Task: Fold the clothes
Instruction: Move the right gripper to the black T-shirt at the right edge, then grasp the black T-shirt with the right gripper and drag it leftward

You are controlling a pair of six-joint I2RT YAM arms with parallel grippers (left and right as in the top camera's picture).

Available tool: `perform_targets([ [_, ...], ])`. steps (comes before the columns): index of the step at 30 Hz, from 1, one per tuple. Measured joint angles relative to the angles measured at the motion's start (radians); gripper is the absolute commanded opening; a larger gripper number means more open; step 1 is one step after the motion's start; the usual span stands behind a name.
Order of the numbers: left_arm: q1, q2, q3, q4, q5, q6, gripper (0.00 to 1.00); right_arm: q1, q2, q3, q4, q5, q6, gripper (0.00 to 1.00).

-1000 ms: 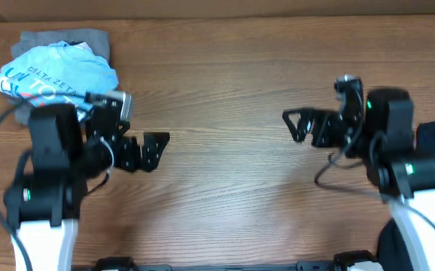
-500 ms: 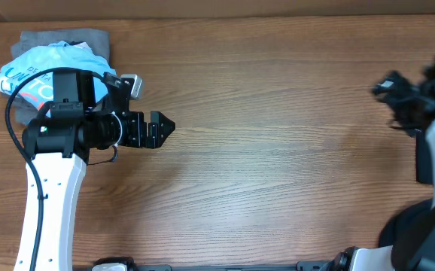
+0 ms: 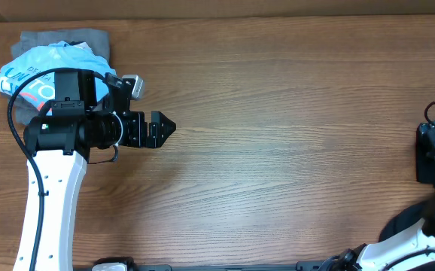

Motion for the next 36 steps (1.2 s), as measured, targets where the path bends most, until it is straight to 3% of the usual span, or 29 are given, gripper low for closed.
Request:
perform_targets([
  [4,0.0,0.0,0.0,0.0,0.0,0.0,1.0,0.0,0.04,0.0,-0.007,0.026,0.001,0.82],
  [7,0.0,0.0,0.0,0.002,0.0,0.0,1.0,0.0,0.057,0.0,-0.022,0.051,0.002,0.67],
  [10,0.0,0.0,0.0,0.01,0.0,0.0,1.0,0.0,0.07,0.0,-0.035,0.064,0.002,0.43],
  [11,0.0,0.0,0.0,0.011,0.0,0.0,1.0,0.002,0.074,0.001,-0.038,0.064,0.002,0.25],
  [16,0.0,0.0,0.0,0.031,0.0,0.0,1.0,0.044,0.076,0.002,-0.026,-0.055,-0.033,0.05],
  [22,0.0,0.001,0.036,0.026,0.002,0.0,1.0,0.257,0.076,0.004,0.004,-0.169,-0.128,0.04],
  [32,0.0,0.003,0.315,-0.135,-0.048,0.0,1.0,0.909,0.064,0.006,0.03,-0.249,-0.198,0.04],
  [34,0.0,0.003,0.398,-0.175,-0.079,0.0,1.0,1.046,0.064,0.006,0.047,-0.256,-0.201,0.07],
  [36,0.0,0.003,0.481,-0.206,-0.107,0.0,1.0,1.154,0.064,0.006,0.068,-0.264,-0.215,0.24],
])
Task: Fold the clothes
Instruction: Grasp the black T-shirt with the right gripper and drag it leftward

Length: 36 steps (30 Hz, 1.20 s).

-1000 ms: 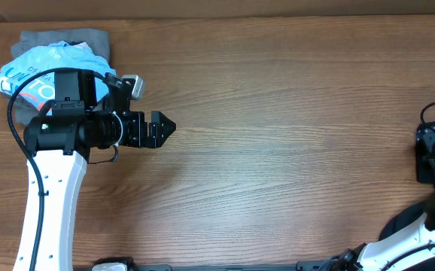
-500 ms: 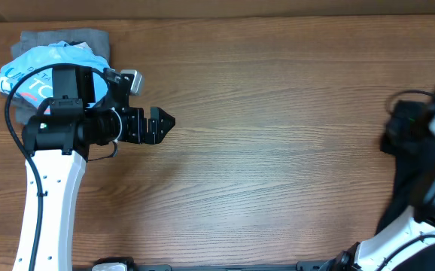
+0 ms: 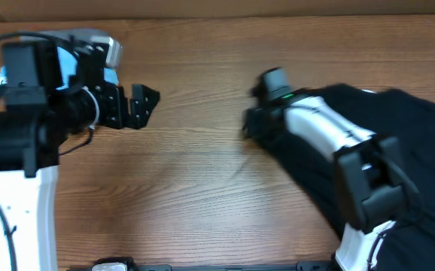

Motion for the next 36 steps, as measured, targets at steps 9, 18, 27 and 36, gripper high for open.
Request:
perform_targets([
  [9,0.0,-0.002,0.185,-0.039,-0.077,0.0,1.0,0.189,-0.056,0.001,0.0,0.028,-0.063,0.58],
  [18,-0.001,0.004,0.185,-0.013,-0.072,-0.022,1.0,-0.152,-0.35,0.037,-0.048,0.067,0.05,0.7],
  [27,-0.214,0.223,0.195,-0.055,-0.069,-0.021,1.0,-0.422,-0.647,0.061,-0.092,0.023,0.126,0.78],
  [36,-0.465,0.652,0.193,0.018,-0.15,-0.015,1.0,-0.513,-0.696,0.061,-0.227,-0.046,0.179,0.79],
])
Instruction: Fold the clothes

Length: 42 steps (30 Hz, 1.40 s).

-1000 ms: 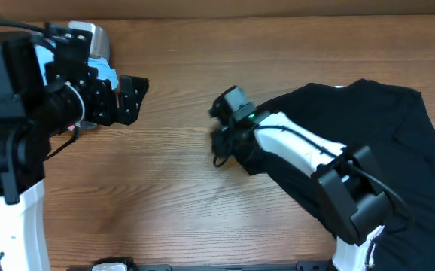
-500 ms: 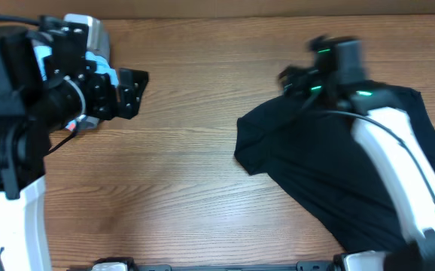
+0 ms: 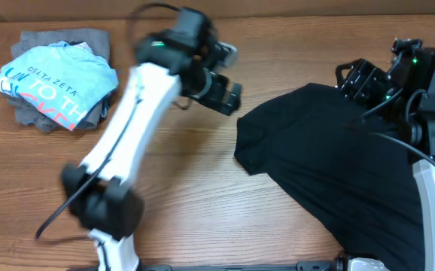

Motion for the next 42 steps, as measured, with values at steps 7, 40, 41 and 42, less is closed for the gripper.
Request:
perform_targets([
  [7,-0.1,0.203,-0.001,0.093,0.0,0.001,0.98,0.0,0.0,0.0,-0.011,-0.015,0.006,0.79],
  [40,-0.288,0.332,-0.001,0.229,-0.343,-0.036,0.04,0.0,0.001,0.0,-0.044,-0.016,0.01,0.84],
  [41,-0.288,0.332,-0.001,0.227,-0.344,-0.036,0.04,0.0,0.001,0.0,-0.044,-0.017,0.01,0.84],
  [42,-0.288,0.333,-0.001,0.221,-0.345,-0.036,0.04,0.0,0.001,0.0,-0.044,-0.017,0.01,0.84],
])
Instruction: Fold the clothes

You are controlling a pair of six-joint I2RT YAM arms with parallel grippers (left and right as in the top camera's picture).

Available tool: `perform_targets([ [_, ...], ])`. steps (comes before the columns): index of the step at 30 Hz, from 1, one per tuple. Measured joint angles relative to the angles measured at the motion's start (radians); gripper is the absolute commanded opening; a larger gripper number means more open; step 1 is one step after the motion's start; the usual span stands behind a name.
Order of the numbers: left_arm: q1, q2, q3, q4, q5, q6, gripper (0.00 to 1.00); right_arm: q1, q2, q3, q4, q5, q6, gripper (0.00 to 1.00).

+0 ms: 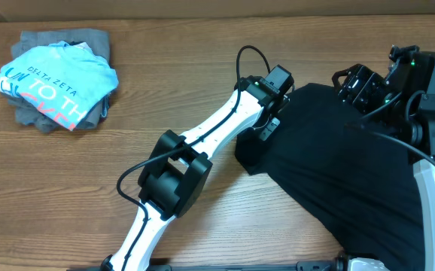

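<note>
A black garment point(338, 165) lies crumpled over the right half of the table, its left edge near the middle. My left arm reaches diagonally up from the front, and the left gripper point(265, 129) is down at that left edge, its fingers dark against the cloth. At the garment's upper edge the right gripper point(351, 84) touches the fabric. Neither gripper's jaws can be made out against the black cloth.
A folded pile point(56, 83) sits at the back left corner, a light blue printed shirt on top of grey clothes. The wooden table point(202, 53) runs to a cardboard wall along the back. The left arm's joints stand over the table's middle front.
The left gripper has moved right and down from just off the garment's upper left to its left edge. The right gripper and the garment are where they were.
First only the folded pile lay on the table, the left gripper beside it and the right arm off to the right. Then the right arm was over the middle with black cloth. Later the garment lay spread at right, and now both grippers are at its edges.
</note>
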Motion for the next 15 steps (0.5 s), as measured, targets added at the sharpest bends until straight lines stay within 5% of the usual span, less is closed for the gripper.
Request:
perform_targets([
  [11,0.037,0.0,0.004,-0.32,-0.275,-0.104,0.05,0.0,0.0,0.0,-0.003,0.003,0.0,0.84],
  [13,0.062,0.0,0.017,-0.363,-0.302,-0.138,0.16,0.0,0.0,0.0,-0.004,0.006,0.0,0.84],
  [15,0.085,-0.005,0.037,-0.351,-0.277,-0.153,0.52,0.0,0.0,0.0,-0.004,0.01,0.0,0.84],
])
